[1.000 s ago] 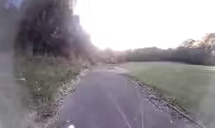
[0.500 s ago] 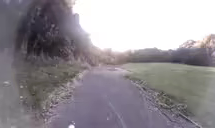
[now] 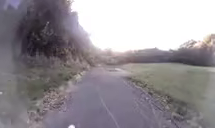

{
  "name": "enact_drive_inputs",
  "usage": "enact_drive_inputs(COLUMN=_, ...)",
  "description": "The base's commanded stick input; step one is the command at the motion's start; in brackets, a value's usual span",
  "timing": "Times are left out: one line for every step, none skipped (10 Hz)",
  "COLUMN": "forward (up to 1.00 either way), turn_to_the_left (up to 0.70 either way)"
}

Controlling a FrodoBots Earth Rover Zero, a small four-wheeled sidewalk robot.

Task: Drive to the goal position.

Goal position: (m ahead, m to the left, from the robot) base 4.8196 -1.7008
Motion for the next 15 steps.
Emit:
enact_drive_inputs(forward=0.70, turn_to_the_left=0.00)
enact_drive_inputs(forward=0.70, turn_to_the_left=0.00)
enact_drive_inputs(forward=0.70, turn_to_the_left=0.00)
enact_drive_inputs(forward=0.70, turn_to_the_left=0.00)
enact_drive_inputs(forward=0.70, turn_to_the_left=0.00)
enact_drive_inputs(forward=0.70, turn_to_the_left=0.00)
enact_drive_inputs(forward=0.70, turn_to_the_left=0.00)
enact_drive_inputs(forward=0.70, turn_to_the_left=0.00)
enact_drive_inputs(forward=0.70, turn_to_the_left=0.00)
enact_drive_inputs(forward=0.70, turn_to_the_left=0.00)
enact_drive_inputs(forward=0.70, turn_to_the_left=0.00)
enact_drive_inputs(forward=0.70, turn_to_the_left=0.00)
enact_drive_inputs(forward=0.70, turn_to_the_left=0.00)
enact_drive_inputs(forward=0.70, turn_to_the_left=0.00)
enact_drive_inputs(forward=0.70, turn_to_the_left=0.00)
